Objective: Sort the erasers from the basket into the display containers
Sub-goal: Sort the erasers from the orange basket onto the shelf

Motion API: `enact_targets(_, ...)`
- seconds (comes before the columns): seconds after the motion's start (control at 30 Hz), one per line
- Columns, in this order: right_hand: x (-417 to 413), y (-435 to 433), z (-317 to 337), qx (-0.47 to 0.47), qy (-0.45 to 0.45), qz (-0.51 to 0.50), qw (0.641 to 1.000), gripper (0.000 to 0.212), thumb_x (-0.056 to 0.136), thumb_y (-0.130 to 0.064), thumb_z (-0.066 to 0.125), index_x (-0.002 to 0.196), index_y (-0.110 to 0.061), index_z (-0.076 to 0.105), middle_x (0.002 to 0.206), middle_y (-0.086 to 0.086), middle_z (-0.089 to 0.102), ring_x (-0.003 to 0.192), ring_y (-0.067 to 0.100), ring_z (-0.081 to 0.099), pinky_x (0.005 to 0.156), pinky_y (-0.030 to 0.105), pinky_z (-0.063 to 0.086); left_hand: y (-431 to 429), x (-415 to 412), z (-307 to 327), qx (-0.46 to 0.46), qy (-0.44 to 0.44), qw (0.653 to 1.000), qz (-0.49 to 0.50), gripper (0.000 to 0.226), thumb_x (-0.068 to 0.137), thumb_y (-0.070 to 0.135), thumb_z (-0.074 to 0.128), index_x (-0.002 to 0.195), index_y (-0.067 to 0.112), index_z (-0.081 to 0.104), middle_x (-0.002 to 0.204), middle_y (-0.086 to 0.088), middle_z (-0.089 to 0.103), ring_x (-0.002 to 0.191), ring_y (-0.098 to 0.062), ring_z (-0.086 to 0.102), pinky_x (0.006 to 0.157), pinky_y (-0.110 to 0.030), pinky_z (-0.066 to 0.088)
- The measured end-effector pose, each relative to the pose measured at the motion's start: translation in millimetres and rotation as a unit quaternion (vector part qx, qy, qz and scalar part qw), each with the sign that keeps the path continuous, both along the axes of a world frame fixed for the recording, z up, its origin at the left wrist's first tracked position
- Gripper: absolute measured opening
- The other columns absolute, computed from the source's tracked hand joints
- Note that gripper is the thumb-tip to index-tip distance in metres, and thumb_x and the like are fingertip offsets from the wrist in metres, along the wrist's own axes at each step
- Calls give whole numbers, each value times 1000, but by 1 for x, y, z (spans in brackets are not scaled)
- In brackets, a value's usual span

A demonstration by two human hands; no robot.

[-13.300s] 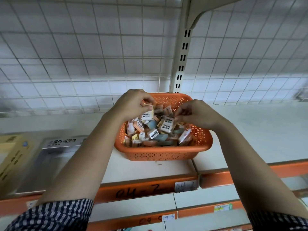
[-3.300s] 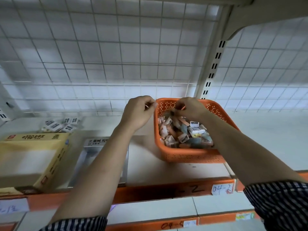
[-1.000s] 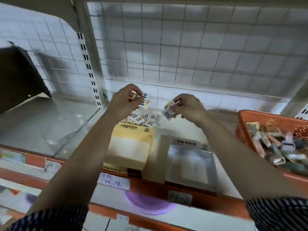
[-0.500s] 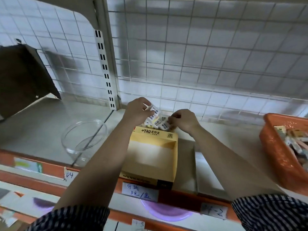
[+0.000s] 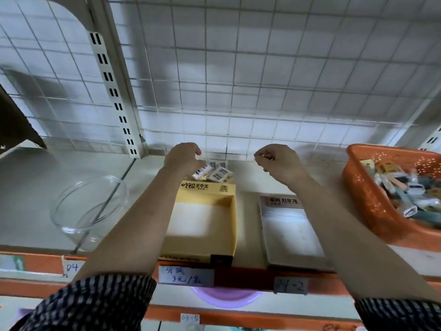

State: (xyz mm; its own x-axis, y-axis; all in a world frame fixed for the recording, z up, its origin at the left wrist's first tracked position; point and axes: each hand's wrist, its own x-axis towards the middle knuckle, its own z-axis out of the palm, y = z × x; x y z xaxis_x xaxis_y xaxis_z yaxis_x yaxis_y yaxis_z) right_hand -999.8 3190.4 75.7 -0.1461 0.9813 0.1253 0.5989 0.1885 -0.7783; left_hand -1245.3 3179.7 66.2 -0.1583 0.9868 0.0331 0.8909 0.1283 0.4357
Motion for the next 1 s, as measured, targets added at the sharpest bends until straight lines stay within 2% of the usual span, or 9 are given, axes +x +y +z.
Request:
enact_targets(0.2, 43, -8, 19, 61, 39, -33, 997, 8, 89, -18, 62, 88, -24, 67, 82, -4, 67, 75, 14, 62, 75, 37, 53, 4, 63, 37, 165, -103, 979, -58, 19, 91, 32, 62, 105, 21, 67, 103, 4, 69, 99, -18, 62, 89, -38, 51)
enact_targets(0.37, 110, -13, 38, 122, 37, -82, 988, 10, 86, -20, 64, 89, -29, 67, 78, -3, 68, 72, 19, 64, 74, 38, 55, 2, 146, 57, 241, -137, 952, -129, 11, 91, 28, 58, 91, 22, 67, 87, 13, 66, 83, -12, 63, 79, -33, 52)
enact_targets(0.57, 211, -26, 57, 152, -5, -148, 977, 12, 88, -19, 65, 99, -20, 71, 86, 0, 69, 72, 13, 60, 67, 21, 46, 3, 244, 57, 250, -143, 938, -193, 12, 92, 29, 59, 90, 19, 66, 83, 13, 65, 80, -12, 62, 76, -32, 50)
enact_targets(0.67, 253, -27, 60, 138, -49, -153, 977, 15, 89, -19, 65, 103, -17, 72, 87, -2, 67, 75, 11, 60, 59, 5, 41, 3, 282, 49, 236, -137, 939, -208, 13, 92, 31, 60, 90, 19, 66, 86, 10, 68, 82, -14, 63, 76, -33, 51)
enact_targets(0.73, 275, -23, 59, 124, -95, -141, 978, 16, 89, -19, 66, 103, -17, 73, 88, -5, 66, 82, 9, 61, 63, 2, 38, 4, 300, 45, 232, -140, 940, -208, 15, 92, 32, 61, 90, 19, 68, 87, 9, 70, 81, -15, 64, 76, -34, 52)
enact_targets(0.83, 298, -11, 56, 94, -167, -101, 976, 17, 90, -20, 66, 105, -16, 73, 95, -5, 67, 92, 9, 61, 78, 14, 42, 2, 319, 40, 241, -138, 939, -205, 16, 92, 31, 61, 90, 16, 68, 86, 7, 70, 79, -14, 64, 75, -34, 53)
enact_targets(1.0, 309, 10, 51, 53, -238, -49, 968, 21, 90, -17, 66, 110, -14, 72, 110, 1, 69, 99, 15, 63, 90, 27, 50, -3, 334, 34, 242, -145, 941, -185, 14, 93, 29, 62, 92, 17, 68, 87, 8, 69, 81, -13, 64, 77, -35, 54)
